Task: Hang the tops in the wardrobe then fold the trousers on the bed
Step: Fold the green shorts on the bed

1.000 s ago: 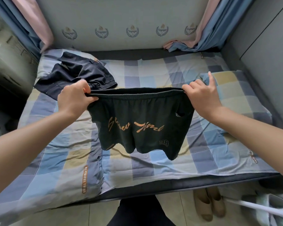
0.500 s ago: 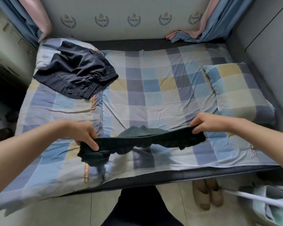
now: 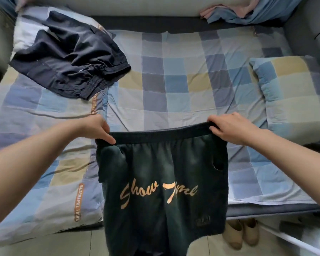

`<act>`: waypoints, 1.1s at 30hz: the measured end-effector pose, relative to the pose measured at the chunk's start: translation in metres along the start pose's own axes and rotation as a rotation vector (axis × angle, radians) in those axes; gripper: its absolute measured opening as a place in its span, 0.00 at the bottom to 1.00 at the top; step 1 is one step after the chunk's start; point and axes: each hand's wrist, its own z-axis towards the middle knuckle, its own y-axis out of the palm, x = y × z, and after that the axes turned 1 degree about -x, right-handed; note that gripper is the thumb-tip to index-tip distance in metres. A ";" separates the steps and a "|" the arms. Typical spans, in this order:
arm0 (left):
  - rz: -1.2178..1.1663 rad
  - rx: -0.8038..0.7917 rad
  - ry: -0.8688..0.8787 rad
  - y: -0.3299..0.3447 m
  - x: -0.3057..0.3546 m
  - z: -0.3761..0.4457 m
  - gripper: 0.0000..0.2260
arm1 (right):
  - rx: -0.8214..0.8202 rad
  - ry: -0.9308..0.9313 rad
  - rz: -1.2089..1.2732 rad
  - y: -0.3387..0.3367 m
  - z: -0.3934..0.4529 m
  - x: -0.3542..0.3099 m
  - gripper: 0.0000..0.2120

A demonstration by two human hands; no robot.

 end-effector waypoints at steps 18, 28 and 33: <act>0.150 0.419 -0.010 0.116 -0.060 0.291 0.07 | 0.193 0.291 0.537 0.258 0.188 0.061 0.06; -0.113 0.668 0.144 0.013 0.005 0.370 0.32 | 0.361 0.666 0.594 0.199 0.316 0.085 0.28; 0.059 0.262 0.147 0.156 0.008 0.381 0.34 | 0.027 0.659 0.549 0.288 0.284 0.072 0.27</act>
